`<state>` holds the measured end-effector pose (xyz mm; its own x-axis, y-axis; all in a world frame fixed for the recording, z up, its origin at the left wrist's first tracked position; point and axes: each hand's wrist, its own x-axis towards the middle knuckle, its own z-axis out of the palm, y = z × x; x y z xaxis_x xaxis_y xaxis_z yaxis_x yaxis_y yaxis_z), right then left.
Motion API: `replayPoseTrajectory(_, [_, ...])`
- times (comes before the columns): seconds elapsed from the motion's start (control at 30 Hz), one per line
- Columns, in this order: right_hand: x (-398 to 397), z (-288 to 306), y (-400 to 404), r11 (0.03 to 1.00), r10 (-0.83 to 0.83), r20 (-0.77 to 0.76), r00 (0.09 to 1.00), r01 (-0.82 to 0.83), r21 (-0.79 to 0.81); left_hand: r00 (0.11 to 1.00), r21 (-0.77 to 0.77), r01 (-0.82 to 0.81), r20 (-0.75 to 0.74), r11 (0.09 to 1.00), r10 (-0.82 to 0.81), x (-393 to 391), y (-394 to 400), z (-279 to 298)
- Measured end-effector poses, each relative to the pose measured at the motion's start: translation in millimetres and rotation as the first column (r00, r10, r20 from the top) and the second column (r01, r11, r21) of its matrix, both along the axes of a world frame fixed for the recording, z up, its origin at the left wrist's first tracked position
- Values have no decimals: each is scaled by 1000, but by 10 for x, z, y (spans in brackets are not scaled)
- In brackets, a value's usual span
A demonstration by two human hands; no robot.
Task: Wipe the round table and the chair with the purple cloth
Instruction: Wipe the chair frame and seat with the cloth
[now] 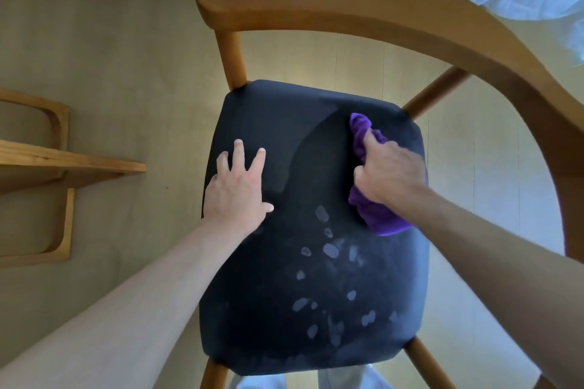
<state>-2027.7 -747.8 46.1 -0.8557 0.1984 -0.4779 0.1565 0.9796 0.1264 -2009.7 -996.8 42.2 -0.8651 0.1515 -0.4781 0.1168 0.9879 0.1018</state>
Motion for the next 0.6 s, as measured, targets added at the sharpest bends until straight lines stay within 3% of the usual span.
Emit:
replayPoseTrajectory(0.1, [569,35,-545,949,312,59,948,-307,-77,999,59,-20,-27,998,22,101,-63,-15])
replayPoseTrajectory(0.2, [1074,103,-752,720,687,201,698,-618,-315,1000,95,21,-7,995,-21,188,-183,-32])
replayPoseTrajectory(0.27, [1059,99,-644,636,768,200,609,-685,-354,998,114,67,13,991,-69,224,-289,-56])
replayPoseTrajectory(0.33, [759,12,-439,722,691,151,707,-664,-193,995,142,84,33,986,-90,248,-382,-65])
replayPoseTrajectory(0.4, [297,22,-117,918,396,34,918,-394,-34,994,159,88,43,983,-96,271,-432,-64])
replayPoseTrajectory(0.43, [103,54,33,978,209,-10,978,-209,-27,995,163,83,44,983,-91,277,-440,-67])
replayPoseTrajectory(0.5, [-67,71,152,999,-2,-27,1000,1,-35,996,164,71,40,984,-78,288,-434,-89])
replayPoseTrajectory(0.6, [142,39,-258,991,127,-7,992,-127,-40,998,177,43,31,983,-49,302,-426,-140])
